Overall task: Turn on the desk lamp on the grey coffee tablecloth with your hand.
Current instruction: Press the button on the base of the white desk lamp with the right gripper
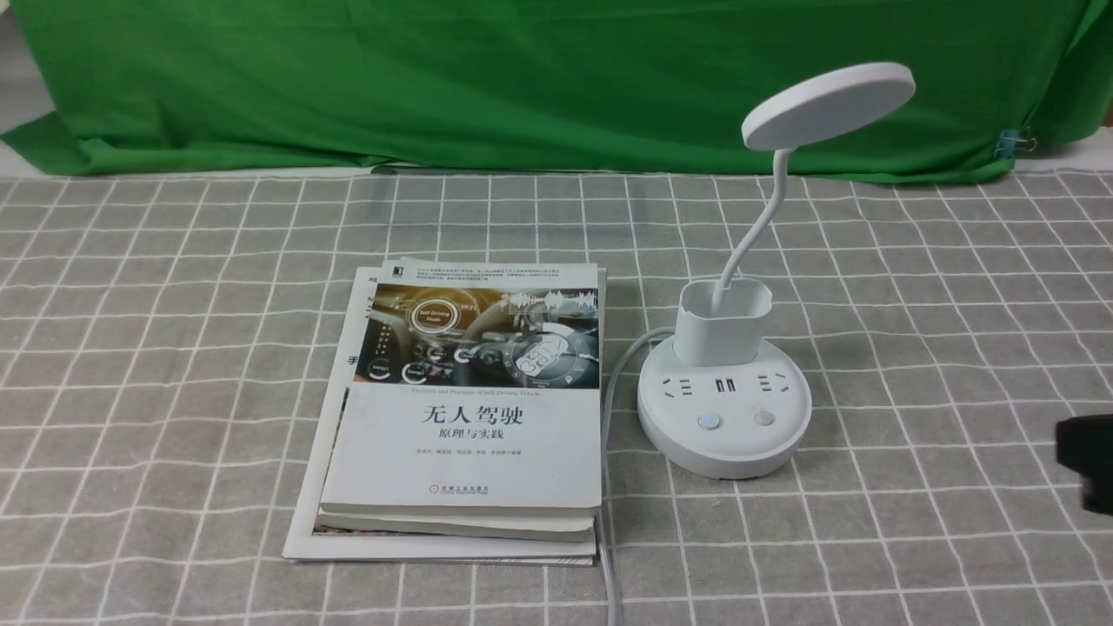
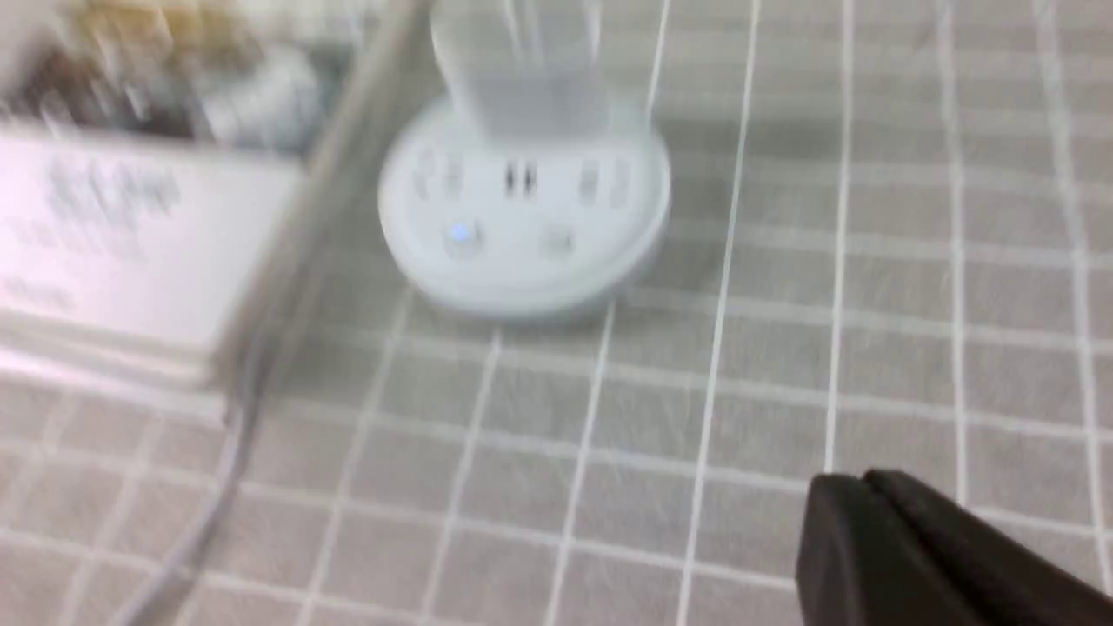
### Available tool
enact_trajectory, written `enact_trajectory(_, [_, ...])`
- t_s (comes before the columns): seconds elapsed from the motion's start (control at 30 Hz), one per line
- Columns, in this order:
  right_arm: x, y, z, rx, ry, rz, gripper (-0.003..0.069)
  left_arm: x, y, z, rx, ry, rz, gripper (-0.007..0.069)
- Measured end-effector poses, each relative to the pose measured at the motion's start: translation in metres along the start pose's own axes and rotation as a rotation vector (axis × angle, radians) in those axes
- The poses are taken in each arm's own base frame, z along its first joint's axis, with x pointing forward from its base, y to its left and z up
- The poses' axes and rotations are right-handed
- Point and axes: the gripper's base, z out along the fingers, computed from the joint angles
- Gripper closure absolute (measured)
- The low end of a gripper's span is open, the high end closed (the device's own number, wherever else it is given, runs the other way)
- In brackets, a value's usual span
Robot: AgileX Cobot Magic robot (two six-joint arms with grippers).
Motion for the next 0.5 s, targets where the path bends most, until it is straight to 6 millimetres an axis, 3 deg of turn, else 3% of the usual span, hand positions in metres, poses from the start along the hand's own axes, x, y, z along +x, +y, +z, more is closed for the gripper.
enact_trajectory(0.03, [-0.001, 0.000, -0.001, -0.001, -0.004, -0.004, 0.0628, 0.000, 0.000, 0.000, 0.000, 0.000, 0.000, 0.0606])
enact_trajectory(0.07, [-0.017, 0.001, 0.025, -0.013, 0.088, -0.035, 0.0630, 0.000, 0.000, 0.000, 0.000, 0.000, 0.001, 0.0606])
enact_trajectory(0.17, [-0.029, 0.007, 0.051, -0.036, 0.157, -0.069, 0.0629, 0.000, 0.000, 0.000, 0.000, 0.000, 0.001, 0.0606])
enact_trajectory(0.23, [-0.042, 0.021, 0.081, -0.069, 0.208, -0.123, 0.0629, 0.000, 0.000, 0.000, 0.000, 0.000, 0.001, 0.0606])
enact_trajectory(0.5, [-0.064, 0.037, 0.148, -0.090, 0.274, -0.162, 0.0629, 0.000, 0.000, 0.000, 0.000, 0.000, 0.001, 0.0606])
